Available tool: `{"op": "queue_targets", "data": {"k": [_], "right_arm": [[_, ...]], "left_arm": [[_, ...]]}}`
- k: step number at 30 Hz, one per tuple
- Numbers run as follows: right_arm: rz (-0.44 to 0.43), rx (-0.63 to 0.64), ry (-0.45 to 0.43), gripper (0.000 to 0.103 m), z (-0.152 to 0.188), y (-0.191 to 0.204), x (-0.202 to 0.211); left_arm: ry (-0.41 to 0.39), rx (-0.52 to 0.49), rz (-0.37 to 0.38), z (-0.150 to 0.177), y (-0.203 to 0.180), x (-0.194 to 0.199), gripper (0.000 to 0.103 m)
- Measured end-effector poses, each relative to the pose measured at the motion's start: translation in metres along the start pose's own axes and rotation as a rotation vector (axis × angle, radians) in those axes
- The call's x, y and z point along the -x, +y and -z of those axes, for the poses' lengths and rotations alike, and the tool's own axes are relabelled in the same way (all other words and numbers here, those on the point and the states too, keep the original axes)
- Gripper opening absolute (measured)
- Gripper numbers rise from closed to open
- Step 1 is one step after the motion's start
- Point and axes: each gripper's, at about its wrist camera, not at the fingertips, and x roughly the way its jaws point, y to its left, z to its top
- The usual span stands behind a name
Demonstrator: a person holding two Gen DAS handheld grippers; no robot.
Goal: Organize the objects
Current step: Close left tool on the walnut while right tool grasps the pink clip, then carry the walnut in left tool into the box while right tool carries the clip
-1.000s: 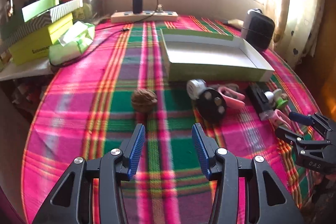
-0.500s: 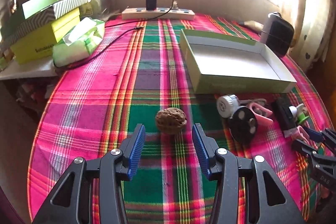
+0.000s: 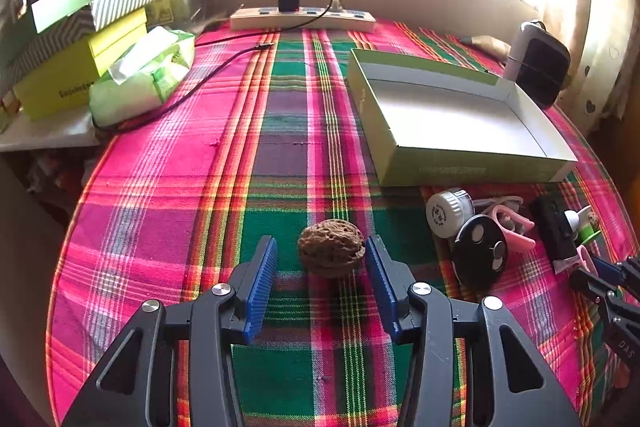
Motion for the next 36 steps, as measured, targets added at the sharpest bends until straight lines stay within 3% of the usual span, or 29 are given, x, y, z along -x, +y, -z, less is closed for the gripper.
{"op": "queue_targets", "data": {"k": [4,22,36], "right_arm": [[0.000,-0.002,0.000,0.025,0.000,0.000,0.000],[-0.013,-0.016,-0.012,0.024,-0.009,0.003,0.003],[-0.020,-0.023,-0.043,0.024,-0.033,-0.003,0.011]], "left_arm": [[-0.002,-0.006,-0.006,-0.002,-0.001,-0.001,0.031],[-0.022,0.000,0.008,-0.008,-0.002,0.009,0.031],[-0.054,-0.031,0.051,-0.035,-0.022,0.021,0.031]]}}
